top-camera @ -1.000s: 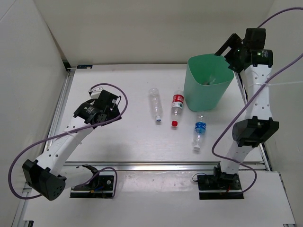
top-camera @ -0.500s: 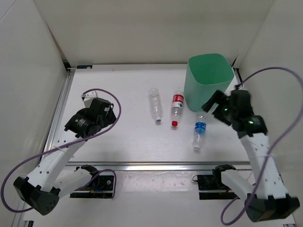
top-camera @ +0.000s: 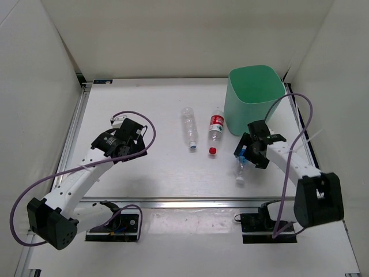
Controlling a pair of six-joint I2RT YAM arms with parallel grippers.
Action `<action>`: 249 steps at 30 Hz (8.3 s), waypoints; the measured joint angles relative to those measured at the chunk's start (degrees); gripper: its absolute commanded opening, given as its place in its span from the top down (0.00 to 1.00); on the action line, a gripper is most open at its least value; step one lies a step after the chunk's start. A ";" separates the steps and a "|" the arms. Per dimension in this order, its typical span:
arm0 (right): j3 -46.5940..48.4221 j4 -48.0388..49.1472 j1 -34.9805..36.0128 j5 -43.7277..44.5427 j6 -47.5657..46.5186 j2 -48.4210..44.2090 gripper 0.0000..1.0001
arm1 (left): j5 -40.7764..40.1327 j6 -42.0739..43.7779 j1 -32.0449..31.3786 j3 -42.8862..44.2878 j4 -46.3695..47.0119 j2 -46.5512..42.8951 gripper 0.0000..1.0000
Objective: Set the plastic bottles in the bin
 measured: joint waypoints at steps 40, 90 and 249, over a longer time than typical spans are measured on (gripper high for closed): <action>71.71 -7.80 -9.62 4.59 -8.66 28.50 0.00 | 35.98 1.25 10.38 12.46 13.90 18.58 0.01; 33.16 -10.71 -10.40 -12.37 -5.38 -4.20 0.00 | 37.18 9.46 -3.04 63.56 12.04 72.24 0.01; 18.69 -21.33 -16.74 -9.27 -8.33 -24.06 0.00 | 28.94 -38.14 2.93 73.00 10.99 65.88 0.55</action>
